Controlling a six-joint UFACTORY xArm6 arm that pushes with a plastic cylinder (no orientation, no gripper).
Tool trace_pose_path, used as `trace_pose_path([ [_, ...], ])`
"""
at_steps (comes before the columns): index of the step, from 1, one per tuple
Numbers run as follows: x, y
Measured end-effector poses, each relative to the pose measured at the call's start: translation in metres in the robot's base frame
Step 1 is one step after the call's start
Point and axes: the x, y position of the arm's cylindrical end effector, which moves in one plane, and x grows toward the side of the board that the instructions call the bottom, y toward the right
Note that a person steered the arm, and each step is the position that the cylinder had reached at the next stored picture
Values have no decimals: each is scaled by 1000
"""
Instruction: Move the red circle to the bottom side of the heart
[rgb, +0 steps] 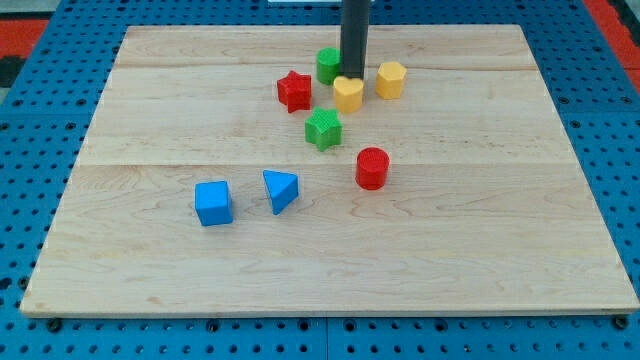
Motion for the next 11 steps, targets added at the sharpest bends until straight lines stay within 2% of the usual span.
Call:
trace_pose_path([
  [1, 39, -14],
  [3, 16, 12],
  [4, 45, 36],
  [5, 124, 78],
  [6, 143, 99],
  [7, 154, 80],
  [8, 160, 93],
  [11, 151, 75],
])
